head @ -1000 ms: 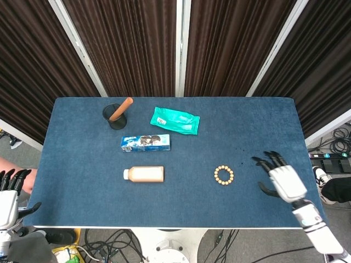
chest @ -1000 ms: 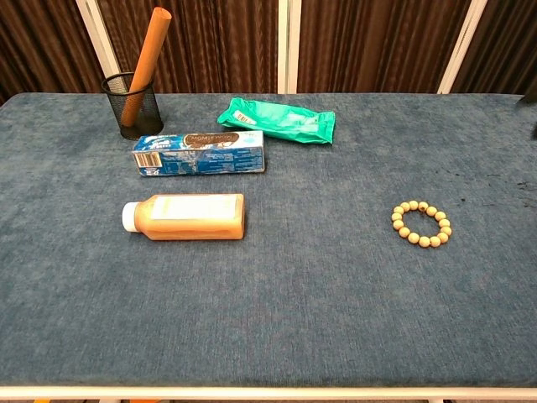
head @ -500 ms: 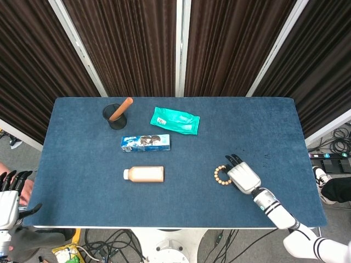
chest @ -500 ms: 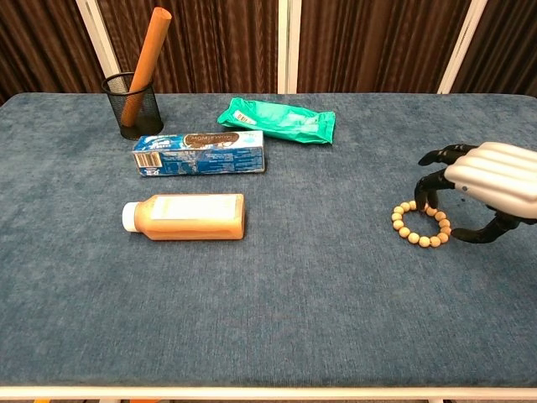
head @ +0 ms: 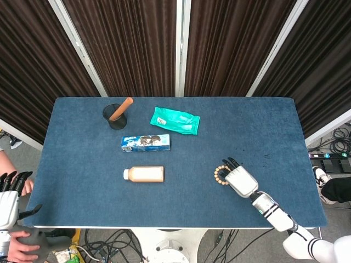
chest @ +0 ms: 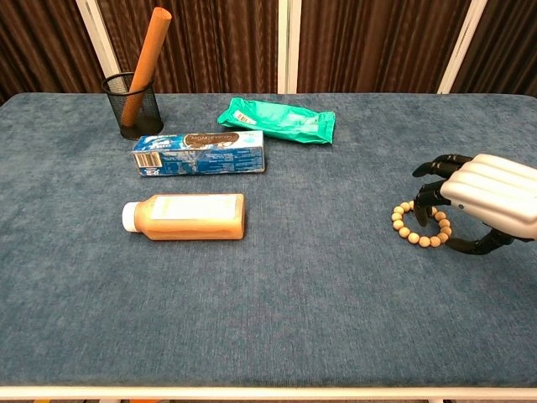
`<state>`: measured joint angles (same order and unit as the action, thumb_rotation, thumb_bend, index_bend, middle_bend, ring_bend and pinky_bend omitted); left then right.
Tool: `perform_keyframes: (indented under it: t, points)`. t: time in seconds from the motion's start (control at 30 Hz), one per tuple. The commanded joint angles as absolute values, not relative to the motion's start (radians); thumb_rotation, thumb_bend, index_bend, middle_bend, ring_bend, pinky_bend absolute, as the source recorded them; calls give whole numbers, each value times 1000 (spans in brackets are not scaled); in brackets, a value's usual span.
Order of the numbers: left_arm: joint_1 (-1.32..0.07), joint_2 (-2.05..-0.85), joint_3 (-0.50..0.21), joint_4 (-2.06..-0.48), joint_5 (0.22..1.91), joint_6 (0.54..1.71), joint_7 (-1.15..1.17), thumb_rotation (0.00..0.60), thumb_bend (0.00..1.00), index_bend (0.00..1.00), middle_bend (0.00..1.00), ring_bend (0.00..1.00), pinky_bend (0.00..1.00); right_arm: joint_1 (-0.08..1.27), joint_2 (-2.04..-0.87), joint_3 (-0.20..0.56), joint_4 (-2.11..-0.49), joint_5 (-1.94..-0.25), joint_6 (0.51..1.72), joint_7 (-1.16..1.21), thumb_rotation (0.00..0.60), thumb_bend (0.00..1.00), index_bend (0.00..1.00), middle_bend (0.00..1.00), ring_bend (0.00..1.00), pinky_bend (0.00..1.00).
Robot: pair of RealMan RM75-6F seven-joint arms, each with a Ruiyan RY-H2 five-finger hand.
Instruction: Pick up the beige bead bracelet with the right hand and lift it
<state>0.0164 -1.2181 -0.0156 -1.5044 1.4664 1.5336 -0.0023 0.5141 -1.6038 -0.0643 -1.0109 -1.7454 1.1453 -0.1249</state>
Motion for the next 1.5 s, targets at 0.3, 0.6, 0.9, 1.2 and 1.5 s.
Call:
perform_keyframes:
  t: [0.3,0.6,0.9,1.2,1.5]
  points:
    - [15,-1221,-15,-1495,1463,1521,-22,600,0,164,158,58,0,504,-1664,-88,-899,-1748,1169,-98,599,200,507,403,127,151]
    - [9,-1220,-18,-1497,1460,1509,-26,600,0,164,158,57,0,495,-1710,-96,-795,-1743,1192,-49,600,308,562,416,157,152]
    - [13,-1216,-17,-1500,1463,1514,-32,600,0,164,158,57,0,490,-1661,-16,-952,-1615,1169,273,600,427,629,481,207,151]
    - [2,-1214,-18,-1509,1470,1504,-22,600,0,164,158,57,0,542,-1312,124,-1495,-1344,807,1020,600,475,634,497,210,143]
    - [-12,-1211,-21,-1519,1470,1486,-11,600,0,164,158,57,0,534,-1176,207,-1648,-1361,543,1813,600,493,637,494,209,60]
